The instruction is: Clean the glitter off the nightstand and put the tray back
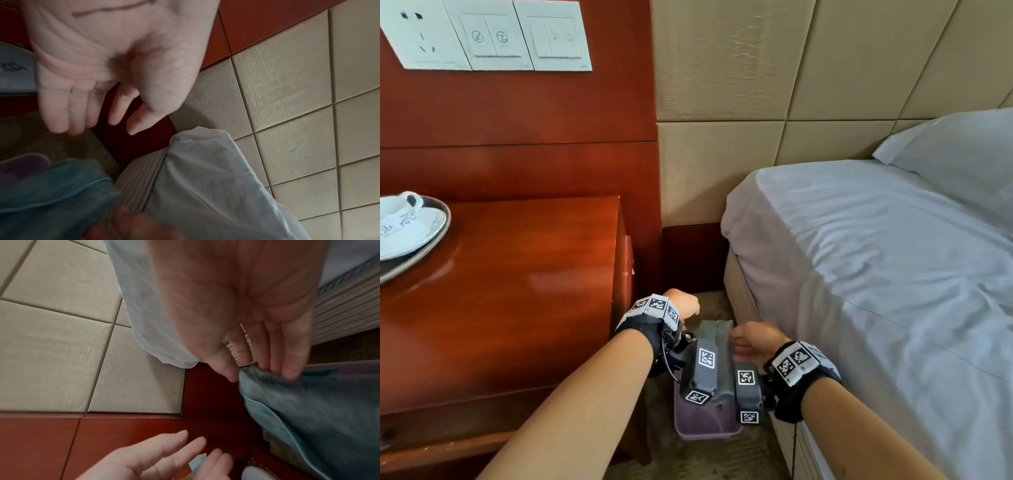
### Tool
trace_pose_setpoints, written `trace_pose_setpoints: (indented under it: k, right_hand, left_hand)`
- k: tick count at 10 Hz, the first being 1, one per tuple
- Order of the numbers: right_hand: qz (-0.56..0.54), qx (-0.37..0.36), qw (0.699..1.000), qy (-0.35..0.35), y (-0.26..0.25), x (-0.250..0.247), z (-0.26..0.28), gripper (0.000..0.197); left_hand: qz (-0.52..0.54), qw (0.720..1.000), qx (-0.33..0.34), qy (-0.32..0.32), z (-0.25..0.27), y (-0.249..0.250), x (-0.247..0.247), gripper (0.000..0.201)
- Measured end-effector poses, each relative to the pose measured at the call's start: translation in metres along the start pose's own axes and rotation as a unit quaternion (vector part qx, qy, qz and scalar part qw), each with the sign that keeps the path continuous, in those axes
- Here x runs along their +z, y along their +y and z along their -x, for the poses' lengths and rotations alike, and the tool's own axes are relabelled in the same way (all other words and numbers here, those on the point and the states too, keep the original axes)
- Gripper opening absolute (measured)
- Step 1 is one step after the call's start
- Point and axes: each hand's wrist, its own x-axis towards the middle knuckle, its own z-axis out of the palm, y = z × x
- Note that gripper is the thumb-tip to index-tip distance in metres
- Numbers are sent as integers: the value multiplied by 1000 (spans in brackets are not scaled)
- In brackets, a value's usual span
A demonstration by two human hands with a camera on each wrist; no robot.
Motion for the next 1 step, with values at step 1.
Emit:
trace_pose_setpoints:
  k: [1]
  right_hand:
    - [-45, 21, 998, -25, 4, 1, -14, 16]
  left_hand:
    - [23, 999, -28, 8, -6, 2, -3, 38]
